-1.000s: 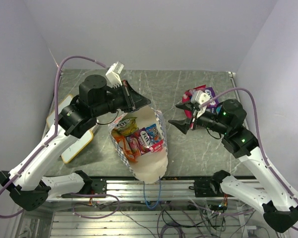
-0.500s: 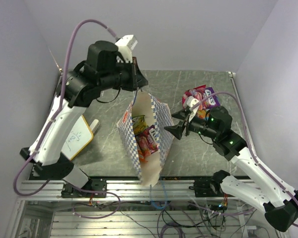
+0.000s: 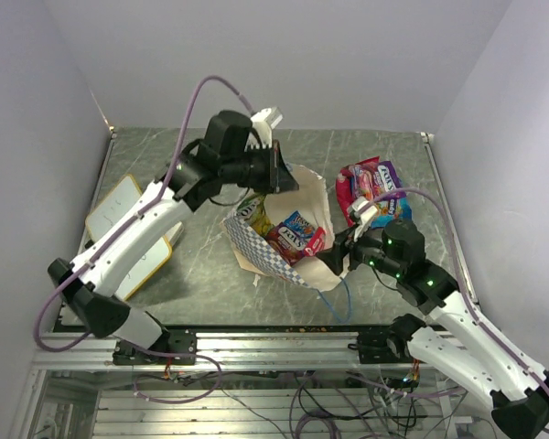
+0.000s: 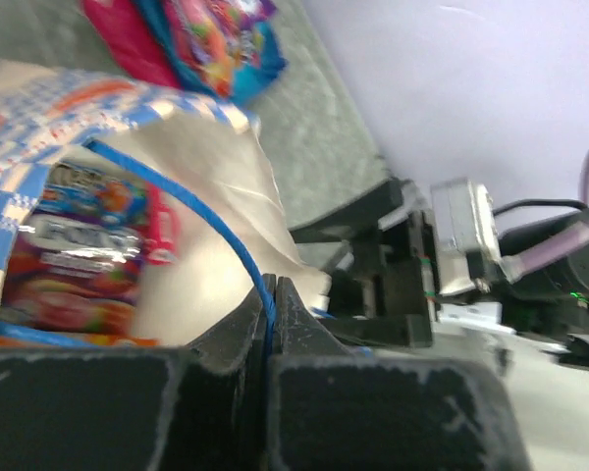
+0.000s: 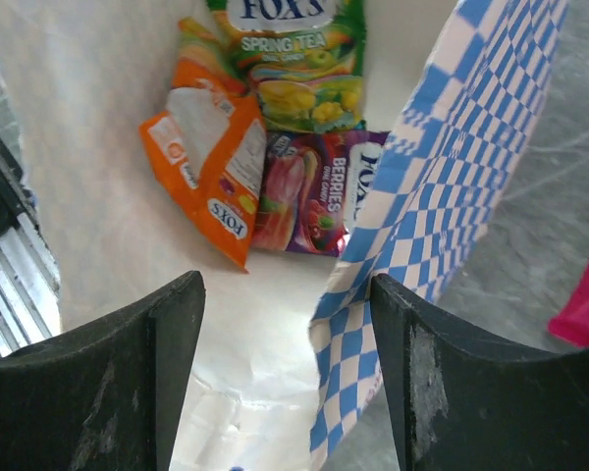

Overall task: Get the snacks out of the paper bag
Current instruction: Adjust the paper bag at the center of the board.

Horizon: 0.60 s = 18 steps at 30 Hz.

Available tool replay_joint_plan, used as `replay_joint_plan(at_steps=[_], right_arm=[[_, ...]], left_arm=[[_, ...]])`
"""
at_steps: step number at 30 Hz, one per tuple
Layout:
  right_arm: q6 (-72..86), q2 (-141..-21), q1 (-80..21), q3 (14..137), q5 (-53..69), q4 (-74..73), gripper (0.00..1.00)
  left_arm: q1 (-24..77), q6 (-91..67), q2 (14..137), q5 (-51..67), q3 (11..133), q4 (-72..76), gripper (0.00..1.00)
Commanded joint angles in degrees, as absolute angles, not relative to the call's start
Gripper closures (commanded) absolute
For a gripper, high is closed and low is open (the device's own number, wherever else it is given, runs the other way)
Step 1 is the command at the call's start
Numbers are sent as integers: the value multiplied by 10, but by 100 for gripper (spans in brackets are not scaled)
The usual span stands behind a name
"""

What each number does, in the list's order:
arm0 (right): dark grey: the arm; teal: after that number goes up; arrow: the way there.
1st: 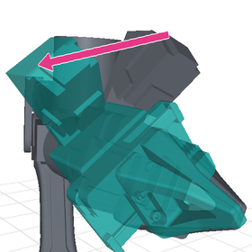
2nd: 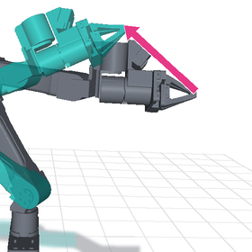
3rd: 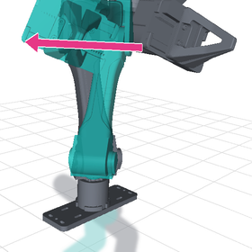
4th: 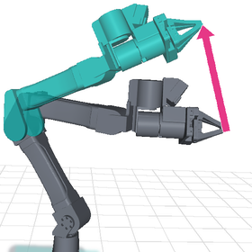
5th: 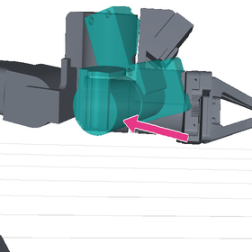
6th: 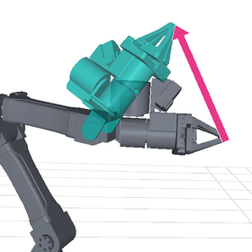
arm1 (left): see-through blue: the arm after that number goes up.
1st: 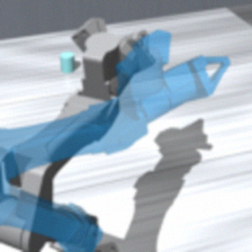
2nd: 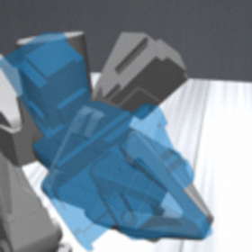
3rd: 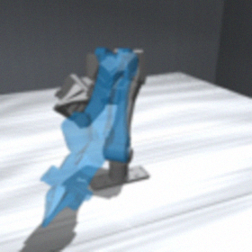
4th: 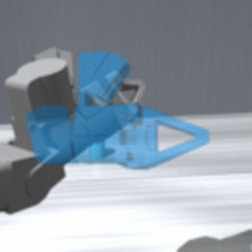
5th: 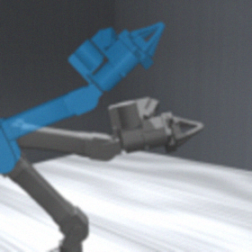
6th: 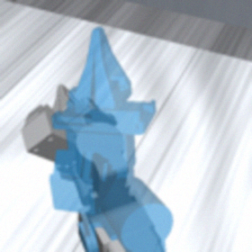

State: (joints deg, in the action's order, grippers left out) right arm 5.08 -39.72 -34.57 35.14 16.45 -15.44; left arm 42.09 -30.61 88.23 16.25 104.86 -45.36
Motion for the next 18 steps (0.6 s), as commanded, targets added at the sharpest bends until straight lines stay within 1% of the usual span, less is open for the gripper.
replay_joint_plan(at_steps=[1, 2, 5, 9, 13, 16, 18], right_arm=[[39, -373, -347, 394, 112, -222, 31], [14, -375, -347, 411, 115, -234, 31], [-27, -393, -347, 479, 128, -262, 31], [-116, -416, -348, 543, 230, -267, 32], [-193, -449, -347, 624, 304, -281, 32], [-234, -478, -350, 652, 366, -292, 33], [-233, -483, -360, 651, 378, -263, 35]], left_arm=[[433, -506, 788, 301, 867, -97, 93], [433, -515, 780, 307, 851, -73, 93], [433, -524, 780, 317, 862, -97, 93], [433, -551, 782, 340, 862, -87, 93], [433, -547, 769, 314, 871, -118, 93], [433, -526, 766, 294, 888, -145, 93], [431, -517, 771, 287, 902, -158, 93]])
